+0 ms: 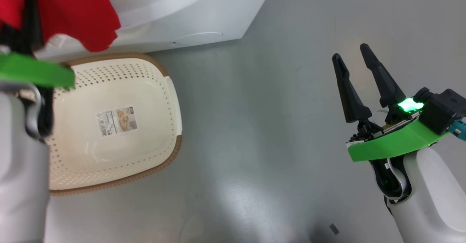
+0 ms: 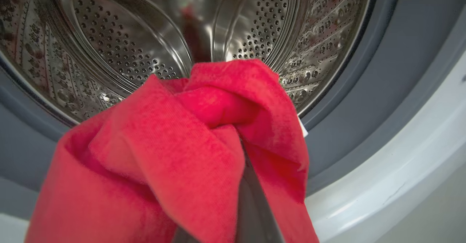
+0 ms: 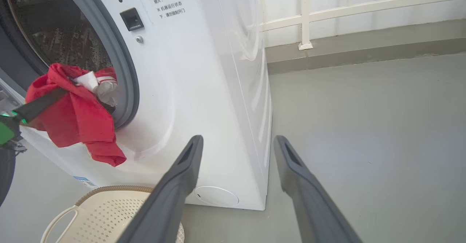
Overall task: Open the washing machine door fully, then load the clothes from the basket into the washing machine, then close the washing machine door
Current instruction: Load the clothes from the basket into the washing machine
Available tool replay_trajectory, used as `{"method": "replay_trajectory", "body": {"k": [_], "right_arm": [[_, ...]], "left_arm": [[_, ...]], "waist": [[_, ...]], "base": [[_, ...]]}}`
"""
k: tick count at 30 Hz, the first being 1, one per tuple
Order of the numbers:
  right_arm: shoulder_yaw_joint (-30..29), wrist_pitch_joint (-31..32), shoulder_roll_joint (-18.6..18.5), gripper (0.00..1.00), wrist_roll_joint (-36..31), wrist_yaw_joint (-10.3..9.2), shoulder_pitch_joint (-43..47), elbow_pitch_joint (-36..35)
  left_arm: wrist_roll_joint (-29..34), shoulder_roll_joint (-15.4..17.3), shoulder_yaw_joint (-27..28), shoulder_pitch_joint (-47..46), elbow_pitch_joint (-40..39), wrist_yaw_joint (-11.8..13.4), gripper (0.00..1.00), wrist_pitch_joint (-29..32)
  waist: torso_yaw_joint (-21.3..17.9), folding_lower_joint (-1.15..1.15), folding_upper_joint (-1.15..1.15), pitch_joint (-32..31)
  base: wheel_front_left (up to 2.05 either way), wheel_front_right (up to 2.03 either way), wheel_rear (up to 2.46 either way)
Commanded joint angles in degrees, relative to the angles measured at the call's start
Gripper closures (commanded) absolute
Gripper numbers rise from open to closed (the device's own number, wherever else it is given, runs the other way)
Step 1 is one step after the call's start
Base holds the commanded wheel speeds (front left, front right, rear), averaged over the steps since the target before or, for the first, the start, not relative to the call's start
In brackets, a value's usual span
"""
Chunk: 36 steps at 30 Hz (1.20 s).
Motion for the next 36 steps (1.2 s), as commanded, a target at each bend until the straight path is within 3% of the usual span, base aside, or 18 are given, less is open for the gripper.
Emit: {"method": "replay_trajectory", "body": {"k": [1, 9, 21, 36], "right_arm": [[1.0, -0.3, -0.1, 0.00, 0.5, 0.09, 1.9, -1.2], [1.0, -0.3, 0.6, 0.00, 0.7, 0.09, 1.5, -1.5], [0.2, -0.3, 2.4, 0.00, 0.6, 0.09, 1.1, -2.6], [0.3, -0.3, 3.7, 0.00, 0.3, 0.09, 0.7, -3.0]], "left_arm": [[0.4, 2.8, 1.4, -2.6, -0.9, 0.3, 1.00, 0.6], [1.1, 4.1, 0.3, -15.5, 9.0, 0.3, 1.00, 4.4], [3.4, 7.2, -2.1, -36.9, 25.2, 0.0, 1.00, 4.8], [5.6, 7.4, -3.7, -45.8, 29.3, 1.9, 1.00, -2.4]], "waist": [[-0.4, 0.00, 0.00, 0.3], [-3.0, 0.00, 0.00, 3.0], [-7.2, 0.00, 0.00, 9.6], [-8.7, 0.00, 0.00, 13.0]], "base": [[0.00, 0.00, 0.00], [0.00, 0.00, 0.00], [0.00, 0.00, 0.00], [0.00, 0.00, 0.00]]}}
